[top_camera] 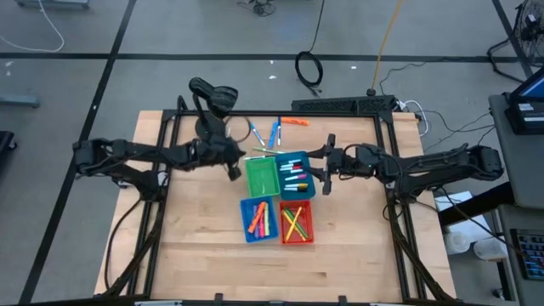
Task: Pick & Place Markers
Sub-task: Adjust the bins
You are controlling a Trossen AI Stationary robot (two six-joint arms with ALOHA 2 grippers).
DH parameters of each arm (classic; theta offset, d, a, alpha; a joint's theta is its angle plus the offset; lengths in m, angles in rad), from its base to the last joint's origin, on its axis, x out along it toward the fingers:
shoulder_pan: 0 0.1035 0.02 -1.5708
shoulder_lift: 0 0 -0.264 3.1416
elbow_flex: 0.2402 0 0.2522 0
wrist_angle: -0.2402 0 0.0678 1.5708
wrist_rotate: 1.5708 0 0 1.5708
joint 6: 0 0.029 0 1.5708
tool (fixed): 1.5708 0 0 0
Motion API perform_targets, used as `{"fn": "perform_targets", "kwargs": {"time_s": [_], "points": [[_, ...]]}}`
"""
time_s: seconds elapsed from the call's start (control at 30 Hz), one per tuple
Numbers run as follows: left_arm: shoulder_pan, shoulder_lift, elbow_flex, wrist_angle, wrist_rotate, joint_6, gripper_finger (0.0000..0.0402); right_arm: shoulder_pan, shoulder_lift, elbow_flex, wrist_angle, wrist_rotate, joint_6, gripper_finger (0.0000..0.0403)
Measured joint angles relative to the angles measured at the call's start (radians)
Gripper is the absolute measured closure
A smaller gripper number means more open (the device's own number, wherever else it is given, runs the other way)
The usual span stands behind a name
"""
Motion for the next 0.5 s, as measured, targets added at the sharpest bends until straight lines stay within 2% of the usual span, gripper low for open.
{"fn": "perform_targets", "kwargs": {"time_s": [0.13,0.33,0.5], "points": [[0.064,0.064,0.189,-0.189,0.052,0.051,0.0399,-0.013,0.013,0.001,0.031,-0.003,0.012,0.0232],[0.094,0.250,0.504,-0.456,0.158,0.175,0.0400,-0.016,0.027,0.000,-0.007,-0.004,0.012,0.0232],[0.094,0.428,0.712,-0.519,0.179,0.229,0.0400,-0.019,0.024,0.000,-0.023,-0.004,0.012,0.0232]]}}
